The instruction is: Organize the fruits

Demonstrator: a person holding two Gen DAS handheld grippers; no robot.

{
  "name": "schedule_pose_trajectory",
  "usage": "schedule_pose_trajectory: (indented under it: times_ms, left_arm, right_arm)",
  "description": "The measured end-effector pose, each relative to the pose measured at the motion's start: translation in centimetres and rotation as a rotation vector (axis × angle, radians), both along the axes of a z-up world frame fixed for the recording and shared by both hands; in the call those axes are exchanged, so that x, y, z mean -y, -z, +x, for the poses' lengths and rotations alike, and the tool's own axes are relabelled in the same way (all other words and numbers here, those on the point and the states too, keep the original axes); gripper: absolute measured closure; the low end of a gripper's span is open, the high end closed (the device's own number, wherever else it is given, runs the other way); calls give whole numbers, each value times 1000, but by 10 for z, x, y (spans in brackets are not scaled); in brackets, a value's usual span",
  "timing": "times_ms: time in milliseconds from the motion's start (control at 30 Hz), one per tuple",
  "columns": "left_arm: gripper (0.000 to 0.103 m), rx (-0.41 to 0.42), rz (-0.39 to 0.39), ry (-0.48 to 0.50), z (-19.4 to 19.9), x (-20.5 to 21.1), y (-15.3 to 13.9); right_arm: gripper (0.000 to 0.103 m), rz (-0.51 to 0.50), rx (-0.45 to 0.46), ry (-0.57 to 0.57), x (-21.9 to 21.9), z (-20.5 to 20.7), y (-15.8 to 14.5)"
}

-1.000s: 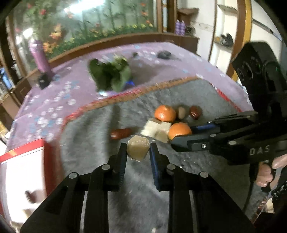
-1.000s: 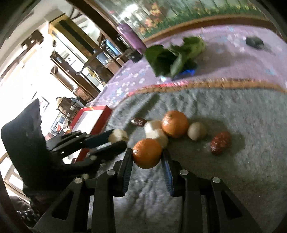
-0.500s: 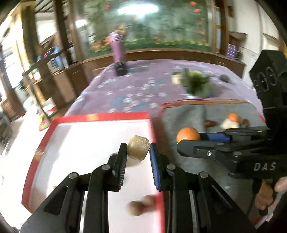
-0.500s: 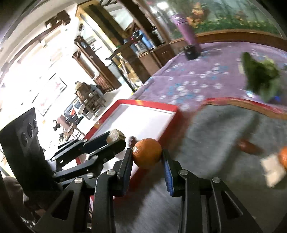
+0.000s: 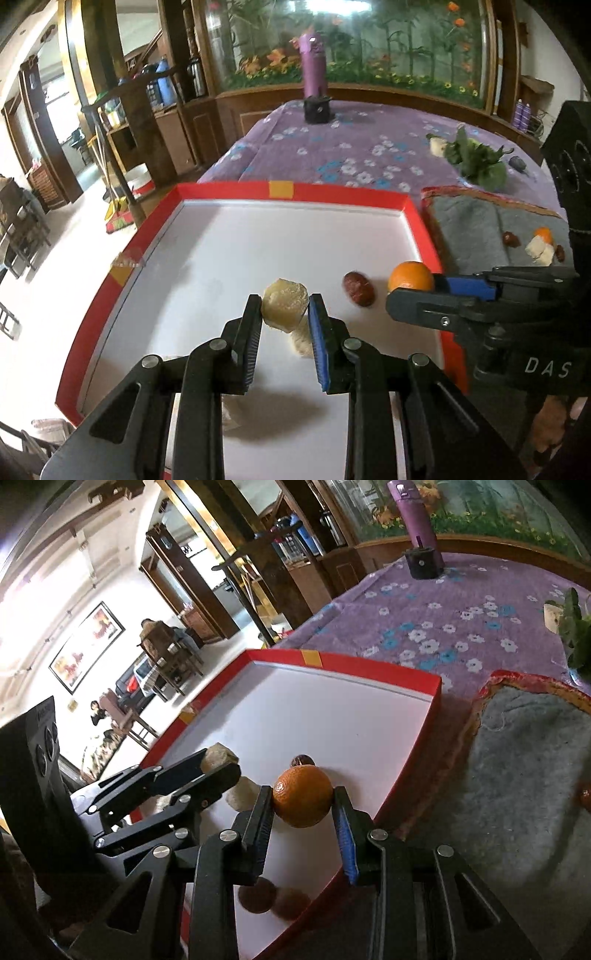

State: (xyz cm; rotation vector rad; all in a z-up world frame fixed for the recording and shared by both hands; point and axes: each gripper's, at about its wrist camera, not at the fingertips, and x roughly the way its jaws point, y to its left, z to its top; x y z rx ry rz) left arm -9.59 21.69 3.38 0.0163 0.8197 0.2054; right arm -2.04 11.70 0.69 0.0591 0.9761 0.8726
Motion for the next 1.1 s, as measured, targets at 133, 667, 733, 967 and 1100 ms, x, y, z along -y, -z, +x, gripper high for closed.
schedule_pose_trajectory:
  times_ms: [133, 667, 733, 967, 1100]
  left_arm:
    - [80, -4, -4, -1, 1, -2, 3]
    - [36, 16, 106, -53, -2, 20, -12]
    - [28, 35, 116, -31, -4, 31, -18]
    - [26, 66, 99, 150, -2, 92, -34]
    - [26, 46, 88, 249, 5, 132, -32]
  right_arm:
    - [71, -24, 13, -10, -5, -3, 1]
    - [68, 87, 11, 15, 34, -3, -17]
    - [68, 104, 16, 48, 57, 0, -21]
    - [68, 108, 66, 232, 168, 13, -32]
    - [67, 77, 67, 368, 244, 21, -24]
